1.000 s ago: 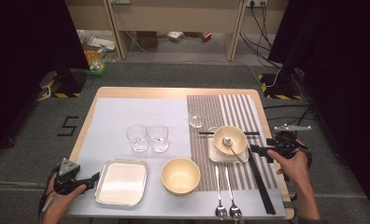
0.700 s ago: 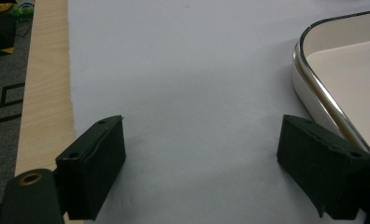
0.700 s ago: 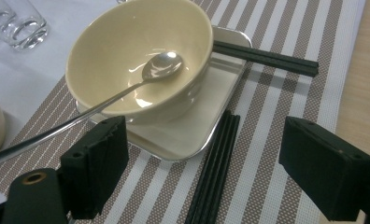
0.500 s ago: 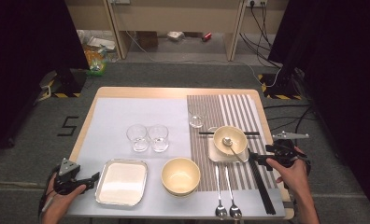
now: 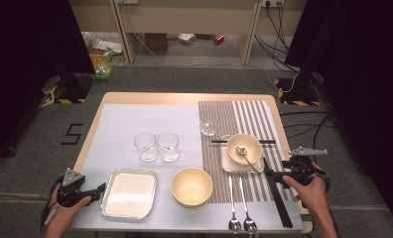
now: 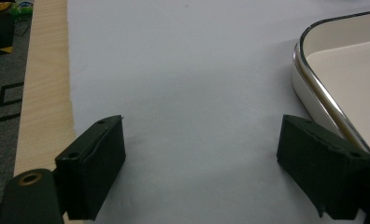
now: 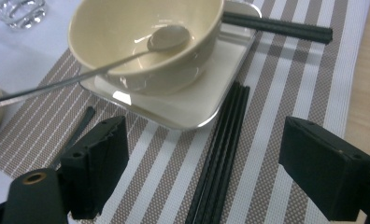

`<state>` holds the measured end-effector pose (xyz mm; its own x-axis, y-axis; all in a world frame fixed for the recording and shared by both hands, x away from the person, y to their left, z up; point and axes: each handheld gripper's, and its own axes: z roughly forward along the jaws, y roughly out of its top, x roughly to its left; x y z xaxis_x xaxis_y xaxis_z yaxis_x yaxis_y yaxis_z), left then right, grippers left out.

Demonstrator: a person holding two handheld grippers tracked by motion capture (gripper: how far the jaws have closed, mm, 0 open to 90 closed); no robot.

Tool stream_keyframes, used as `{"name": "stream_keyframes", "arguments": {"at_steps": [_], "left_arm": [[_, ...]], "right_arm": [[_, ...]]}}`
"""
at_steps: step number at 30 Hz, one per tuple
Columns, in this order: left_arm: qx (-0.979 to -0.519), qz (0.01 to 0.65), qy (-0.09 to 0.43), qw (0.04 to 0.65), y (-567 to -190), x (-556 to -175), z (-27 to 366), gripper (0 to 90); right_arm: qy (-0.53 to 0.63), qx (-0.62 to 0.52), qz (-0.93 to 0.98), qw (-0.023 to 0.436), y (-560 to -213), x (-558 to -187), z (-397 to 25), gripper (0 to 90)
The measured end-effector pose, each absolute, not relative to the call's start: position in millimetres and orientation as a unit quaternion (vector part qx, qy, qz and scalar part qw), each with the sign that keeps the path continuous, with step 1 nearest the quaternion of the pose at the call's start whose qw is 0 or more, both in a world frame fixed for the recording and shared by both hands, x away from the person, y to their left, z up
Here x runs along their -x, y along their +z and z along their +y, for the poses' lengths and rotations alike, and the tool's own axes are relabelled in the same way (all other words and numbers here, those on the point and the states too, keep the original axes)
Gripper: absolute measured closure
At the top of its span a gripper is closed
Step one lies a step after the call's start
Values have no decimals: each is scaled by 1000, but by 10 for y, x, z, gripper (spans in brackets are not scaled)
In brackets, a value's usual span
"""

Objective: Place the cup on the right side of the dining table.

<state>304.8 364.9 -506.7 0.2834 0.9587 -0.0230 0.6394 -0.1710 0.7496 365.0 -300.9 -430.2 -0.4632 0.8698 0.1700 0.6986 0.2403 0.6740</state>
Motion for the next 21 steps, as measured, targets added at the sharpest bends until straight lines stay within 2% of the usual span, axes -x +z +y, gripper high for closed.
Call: {"name": "stream_keyframes", "arguments": {"at_steps": [21], "left_arm": [[-727, 550, 237, 336, -5067, -3049, 3650, 145]], "right_arm": [[332, -497, 793, 119, -4526, -3437, -3028, 165]]}}
